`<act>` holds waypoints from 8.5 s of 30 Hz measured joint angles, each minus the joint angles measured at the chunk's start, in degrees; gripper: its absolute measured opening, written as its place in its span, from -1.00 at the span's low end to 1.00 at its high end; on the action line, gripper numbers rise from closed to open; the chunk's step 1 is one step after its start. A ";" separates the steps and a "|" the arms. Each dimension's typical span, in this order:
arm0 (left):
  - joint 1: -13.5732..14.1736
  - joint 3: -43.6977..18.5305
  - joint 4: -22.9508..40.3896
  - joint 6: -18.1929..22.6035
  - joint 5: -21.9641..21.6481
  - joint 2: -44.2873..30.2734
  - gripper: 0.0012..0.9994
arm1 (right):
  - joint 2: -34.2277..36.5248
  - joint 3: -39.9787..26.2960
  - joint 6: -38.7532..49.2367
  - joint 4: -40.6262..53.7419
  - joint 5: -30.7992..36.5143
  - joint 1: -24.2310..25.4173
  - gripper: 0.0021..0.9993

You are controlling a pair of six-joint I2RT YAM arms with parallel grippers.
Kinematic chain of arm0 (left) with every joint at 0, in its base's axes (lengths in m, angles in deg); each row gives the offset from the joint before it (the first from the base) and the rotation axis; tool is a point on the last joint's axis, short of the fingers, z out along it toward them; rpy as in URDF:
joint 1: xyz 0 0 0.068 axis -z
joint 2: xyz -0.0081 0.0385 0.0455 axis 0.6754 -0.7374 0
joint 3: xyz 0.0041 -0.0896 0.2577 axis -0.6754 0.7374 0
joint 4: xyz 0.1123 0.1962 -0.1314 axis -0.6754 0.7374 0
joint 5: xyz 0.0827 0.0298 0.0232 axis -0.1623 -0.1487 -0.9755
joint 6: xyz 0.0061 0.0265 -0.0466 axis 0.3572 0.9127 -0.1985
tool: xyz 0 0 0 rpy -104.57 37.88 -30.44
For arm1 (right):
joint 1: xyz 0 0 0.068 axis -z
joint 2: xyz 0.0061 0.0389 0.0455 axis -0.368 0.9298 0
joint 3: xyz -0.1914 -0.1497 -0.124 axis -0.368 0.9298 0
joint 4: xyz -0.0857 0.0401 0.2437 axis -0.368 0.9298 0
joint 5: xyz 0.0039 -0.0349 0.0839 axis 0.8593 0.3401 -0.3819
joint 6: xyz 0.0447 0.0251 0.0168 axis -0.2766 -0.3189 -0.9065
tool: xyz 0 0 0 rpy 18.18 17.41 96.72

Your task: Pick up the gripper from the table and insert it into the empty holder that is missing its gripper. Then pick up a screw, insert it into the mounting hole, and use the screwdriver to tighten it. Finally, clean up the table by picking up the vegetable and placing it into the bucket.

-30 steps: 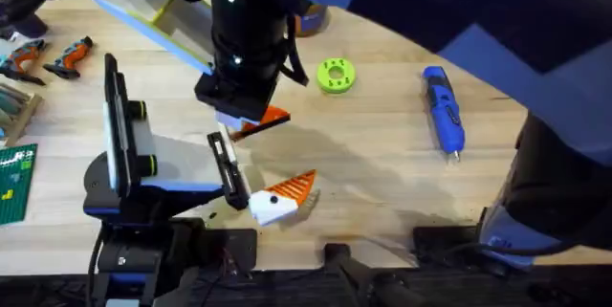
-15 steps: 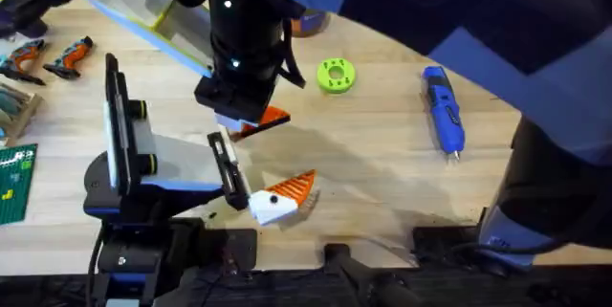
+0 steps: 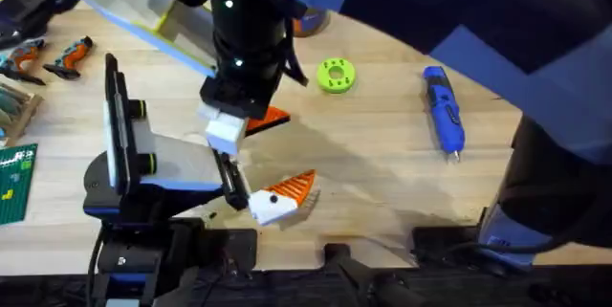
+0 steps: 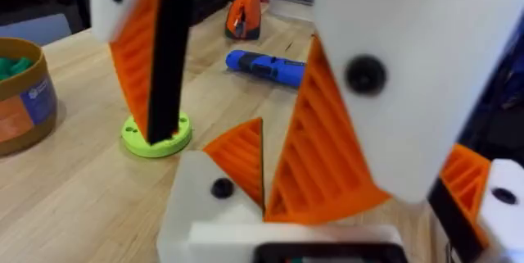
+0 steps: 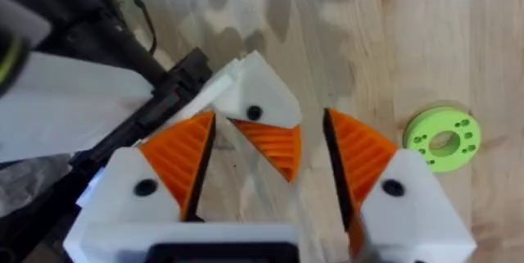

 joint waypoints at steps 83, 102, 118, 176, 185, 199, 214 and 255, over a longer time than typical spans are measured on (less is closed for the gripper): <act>0.02 0.00 0.00 0.09 0.06 0.00 0.97 | -46.95 55.45 -26.22 -17.80 22.21 43.47 0.64; 0.02 0.00 -0.02 0.33 0.01 0.01 -0.99 | -44.82 56.35 -24.74 -18.99 18.73 52.39 0.64; 0.02 0.00 -0.02 0.33 0.01 0.00 -0.99 | -30.55 57.99 -16.67 -22.13 11.48 56.27 0.64; 0.02 0.00 -0.02 0.33 0.01 0.02 -0.99 | -18.37 63.67 -12.21 -37.05 10.49 59.20 0.10; 0.02 0.00 -0.02 0.33 0.01 0.01 -0.99 | -18.21 63.69 -12.06 -37.27 10.56 59.20 -0.95; 0.02 0.01 -0.02 0.33 0.01 0.00 -0.99 | -23.64 57.26 -12.06 -33.52 10.58 53.89 -0.95; 0.02 0.00 -0.02 0.33 0.01 0.01 -0.99 | -32.35 34.76 -12.06 -37.87 10.60 40.42 -0.95; 0.02 0.01 -0.02 0.33 0.01 0.01 -0.99 | -48.62 76.04 -26.31 -113.45 -32.45 33.98 -0.95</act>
